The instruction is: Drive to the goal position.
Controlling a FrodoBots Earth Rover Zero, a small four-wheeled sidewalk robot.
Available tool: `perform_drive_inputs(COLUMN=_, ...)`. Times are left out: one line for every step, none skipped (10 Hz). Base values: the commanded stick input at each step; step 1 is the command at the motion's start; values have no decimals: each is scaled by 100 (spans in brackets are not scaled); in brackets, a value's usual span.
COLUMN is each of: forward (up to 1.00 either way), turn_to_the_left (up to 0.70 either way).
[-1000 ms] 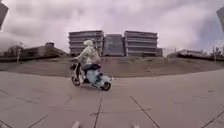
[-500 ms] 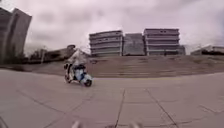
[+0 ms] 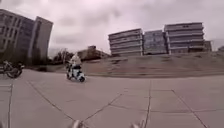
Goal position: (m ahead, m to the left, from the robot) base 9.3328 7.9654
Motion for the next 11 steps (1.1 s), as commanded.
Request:
perform_drive_inputs(forward=70, turn_to_the_left=0)
perform_drive_inputs(forward=70, turn_to_the_left=0)
perform_drive_inputs(forward=70, turn_to_the_left=0)
perform_drive_inputs(forward=70, turn_to_the_left=0)
perform_drive_inputs(forward=70, turn_to_the_left=0)
perform_drive_inputs(forward=70, turn_to_the_left=0)
perform_drive_inputs(forward=70, turn_to_the_left=0)
perform_drive_inputs(forward=70, turn_to_the_left=0)
perform_drive_inputs(forward=70, turn_to_the_left=0)
perform_drive_inputs(forward=70, turn_to_the_left=0)
perform_drive_inputs(forward=70, turn_to_the_left=0)
